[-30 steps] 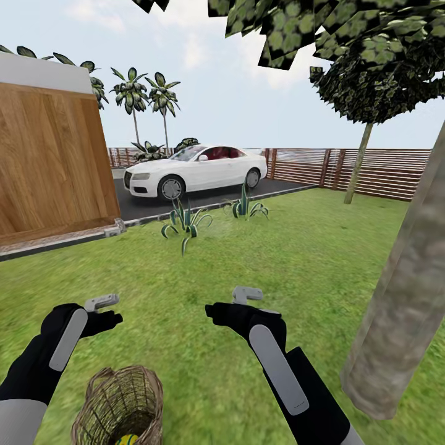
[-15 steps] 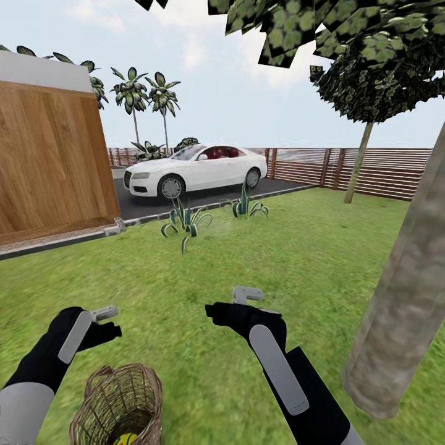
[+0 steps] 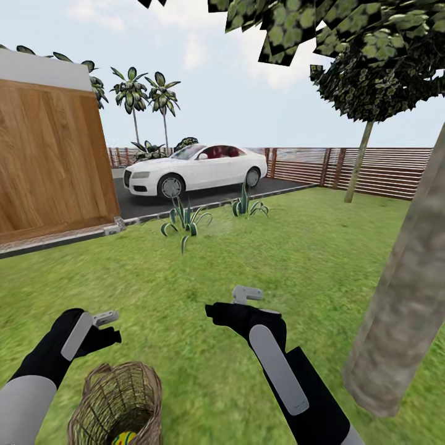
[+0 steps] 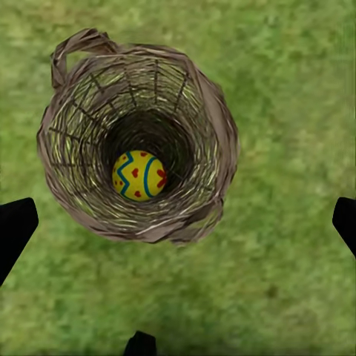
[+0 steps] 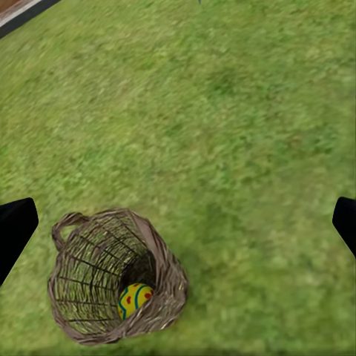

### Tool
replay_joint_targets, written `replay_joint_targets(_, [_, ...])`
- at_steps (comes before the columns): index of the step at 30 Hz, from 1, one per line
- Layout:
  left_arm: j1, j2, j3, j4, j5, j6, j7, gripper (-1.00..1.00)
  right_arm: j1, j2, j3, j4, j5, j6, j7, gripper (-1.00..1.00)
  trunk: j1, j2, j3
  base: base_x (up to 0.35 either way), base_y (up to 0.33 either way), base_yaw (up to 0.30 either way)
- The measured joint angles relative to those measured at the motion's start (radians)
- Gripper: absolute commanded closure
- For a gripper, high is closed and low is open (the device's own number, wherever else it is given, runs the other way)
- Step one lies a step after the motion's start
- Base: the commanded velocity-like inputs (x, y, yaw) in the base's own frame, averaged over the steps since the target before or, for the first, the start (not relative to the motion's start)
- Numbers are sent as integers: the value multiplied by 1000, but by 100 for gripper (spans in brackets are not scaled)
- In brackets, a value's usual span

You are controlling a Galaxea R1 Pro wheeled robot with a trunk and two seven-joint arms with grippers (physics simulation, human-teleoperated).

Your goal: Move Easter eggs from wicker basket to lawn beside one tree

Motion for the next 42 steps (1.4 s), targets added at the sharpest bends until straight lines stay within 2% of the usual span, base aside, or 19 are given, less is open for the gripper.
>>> replay_joint_targets(16, [-1,4,-1,0,0,-4,0,-100,-1,3,2,-1,0,1,0,-100,61,-112,-50,0,0,26])
replay_joint_targets(42, [-1,3,-5,-10,-2,-4,0,-100,-2,2,0,4,-1,0,0,-100,161,-294,-171,0,0,18])
